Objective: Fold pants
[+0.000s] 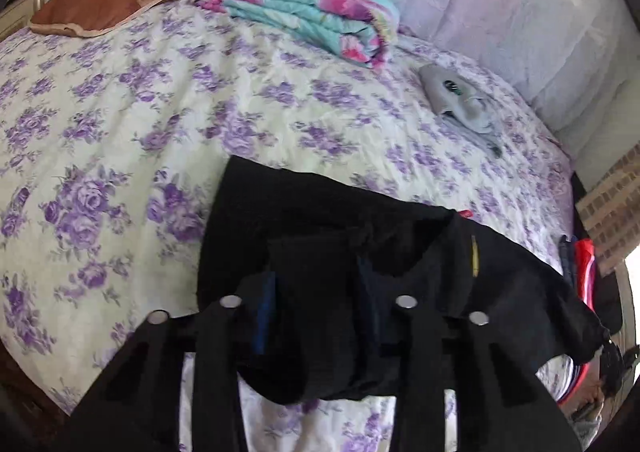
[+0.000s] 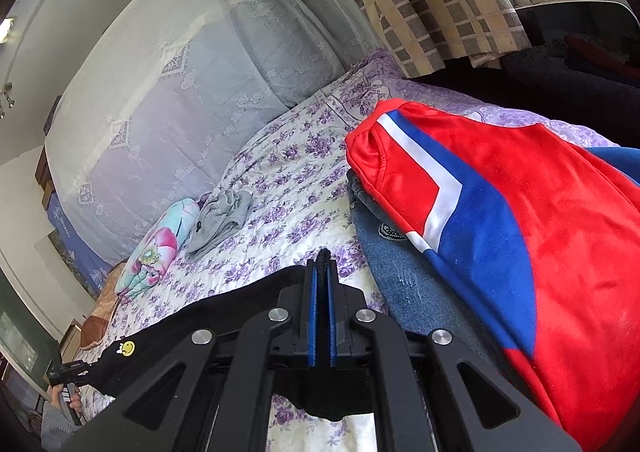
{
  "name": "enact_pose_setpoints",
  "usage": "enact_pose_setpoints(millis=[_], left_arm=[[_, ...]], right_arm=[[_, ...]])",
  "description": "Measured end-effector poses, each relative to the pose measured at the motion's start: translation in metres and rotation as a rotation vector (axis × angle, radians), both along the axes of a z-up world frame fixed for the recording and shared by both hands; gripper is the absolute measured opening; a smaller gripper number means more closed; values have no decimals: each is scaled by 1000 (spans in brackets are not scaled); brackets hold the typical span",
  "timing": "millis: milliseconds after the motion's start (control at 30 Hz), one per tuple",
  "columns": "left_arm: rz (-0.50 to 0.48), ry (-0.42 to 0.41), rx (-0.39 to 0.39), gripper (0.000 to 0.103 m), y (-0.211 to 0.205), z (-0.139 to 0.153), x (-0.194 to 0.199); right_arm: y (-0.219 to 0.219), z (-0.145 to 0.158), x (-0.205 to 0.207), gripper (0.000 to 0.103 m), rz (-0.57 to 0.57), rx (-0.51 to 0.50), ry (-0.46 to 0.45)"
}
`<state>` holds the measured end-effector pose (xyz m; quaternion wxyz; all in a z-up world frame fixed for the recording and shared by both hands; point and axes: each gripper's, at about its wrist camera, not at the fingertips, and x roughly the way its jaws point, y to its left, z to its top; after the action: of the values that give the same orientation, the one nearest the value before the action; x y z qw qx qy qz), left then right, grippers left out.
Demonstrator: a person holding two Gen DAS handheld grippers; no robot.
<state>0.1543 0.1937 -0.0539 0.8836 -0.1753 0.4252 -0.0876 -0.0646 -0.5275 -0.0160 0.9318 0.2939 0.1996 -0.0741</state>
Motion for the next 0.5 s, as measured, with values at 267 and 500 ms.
enact_pose_setpoints(millis=[267,500], left_arm=[[11,-296,-116,10,5,48,-94],[76,-400,-223,8,27,84,-102]], right_arm=[[-3,-1,4,4,-11,-5,-13],[-6,4,-8,4,-41,3,-46]])
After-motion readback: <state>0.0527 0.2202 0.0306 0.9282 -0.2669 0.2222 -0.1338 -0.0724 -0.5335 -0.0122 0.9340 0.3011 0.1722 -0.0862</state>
